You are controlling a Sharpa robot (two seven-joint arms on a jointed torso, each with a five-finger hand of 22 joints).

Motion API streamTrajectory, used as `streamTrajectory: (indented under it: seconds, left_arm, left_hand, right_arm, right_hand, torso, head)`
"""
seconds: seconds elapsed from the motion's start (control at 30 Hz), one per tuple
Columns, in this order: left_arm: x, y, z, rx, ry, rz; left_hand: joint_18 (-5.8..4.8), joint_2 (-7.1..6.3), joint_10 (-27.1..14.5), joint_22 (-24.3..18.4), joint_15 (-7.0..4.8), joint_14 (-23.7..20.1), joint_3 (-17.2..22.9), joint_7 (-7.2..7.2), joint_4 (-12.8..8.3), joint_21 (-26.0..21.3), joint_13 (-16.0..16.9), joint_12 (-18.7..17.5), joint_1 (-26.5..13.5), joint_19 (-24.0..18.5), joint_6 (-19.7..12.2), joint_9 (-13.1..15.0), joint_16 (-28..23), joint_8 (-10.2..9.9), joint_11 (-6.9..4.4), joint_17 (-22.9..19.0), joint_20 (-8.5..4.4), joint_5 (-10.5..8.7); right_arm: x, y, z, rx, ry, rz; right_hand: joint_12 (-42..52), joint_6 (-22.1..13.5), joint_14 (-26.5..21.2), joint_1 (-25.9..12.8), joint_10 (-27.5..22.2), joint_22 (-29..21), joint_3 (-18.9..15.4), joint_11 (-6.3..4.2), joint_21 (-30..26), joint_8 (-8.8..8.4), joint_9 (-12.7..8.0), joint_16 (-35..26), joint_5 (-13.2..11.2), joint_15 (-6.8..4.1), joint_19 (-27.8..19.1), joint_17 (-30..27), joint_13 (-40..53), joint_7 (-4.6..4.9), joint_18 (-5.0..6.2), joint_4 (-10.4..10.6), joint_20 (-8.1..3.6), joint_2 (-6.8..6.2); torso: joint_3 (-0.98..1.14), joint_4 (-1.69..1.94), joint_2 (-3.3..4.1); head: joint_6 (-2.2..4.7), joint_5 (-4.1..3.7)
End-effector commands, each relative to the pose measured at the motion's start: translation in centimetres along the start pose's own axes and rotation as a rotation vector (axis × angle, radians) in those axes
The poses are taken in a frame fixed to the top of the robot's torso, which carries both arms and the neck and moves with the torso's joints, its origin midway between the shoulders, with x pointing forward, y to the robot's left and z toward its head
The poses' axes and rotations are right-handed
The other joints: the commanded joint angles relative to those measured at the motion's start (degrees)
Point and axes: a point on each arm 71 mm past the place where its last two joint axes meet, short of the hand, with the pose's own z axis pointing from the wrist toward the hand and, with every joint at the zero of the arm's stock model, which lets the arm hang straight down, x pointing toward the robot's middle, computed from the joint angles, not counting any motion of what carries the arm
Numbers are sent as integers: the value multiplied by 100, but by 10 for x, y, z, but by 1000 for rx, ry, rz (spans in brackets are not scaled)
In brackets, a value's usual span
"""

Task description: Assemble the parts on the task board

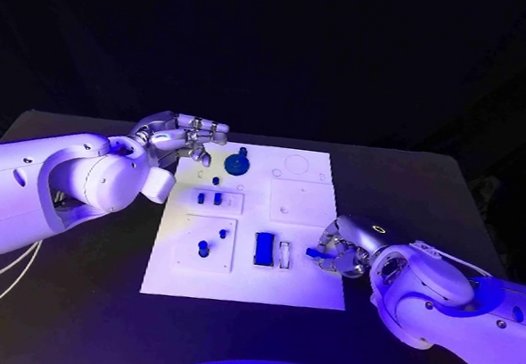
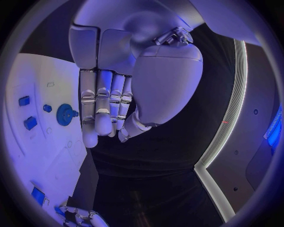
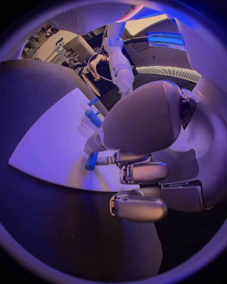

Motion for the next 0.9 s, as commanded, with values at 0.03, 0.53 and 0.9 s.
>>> streamTrajectory:
  seconds: [0.03,0.53,0.9]
  left_arm:
    - [3,-1,1,6,21,1]
    - [5,-1,1,6,26,0]
    - [5,-1,1,6,27,0]
  left_hand:
    - [79,-1,-33,-8,-3,-37,-40,12,7,-37,8,23,-41,3,-36,-6,30,39,-6,-1,54,18]
    - [80,5,-38,-8,-3,-37,-37,11,3,-38,10,28,-35,4,-39,-7,34,42,-7,1,54,18]
    - [80,5,-38,-8,-3,-37,-37,11,3,-38,10,28,-35,4,-39,-7,34,42,-7,1,54,18]
  right_arm:
    - [-4,7,-2,9,-24,136]
    - [6,25,5,-10,75,279]
    - [18,28,13,24,155,285]
  right_hand:
    - [20,36,559,32,16,1174,50,-29,53,22,59,31,37,-43,241,1292,-80,-5,-99,-3,-41,56]
    - [36,43,558,-277,38,1162,205,-19,1,35,112,28,38,-34,230,1288,-62,5,-90,191,-35,-63]
    - [102,147,566,-1040,94,1177,-44,-22,65,93,184,43,208,-34,252,1318,-13,-7,-100,388,-30,-108]
  torso:
    - [2,1,6]
    - [-1,2,5]
    - [-1,-5,8]
  head:
    - [-2,-2]
    - [-9,-6]
    - [-38,6]
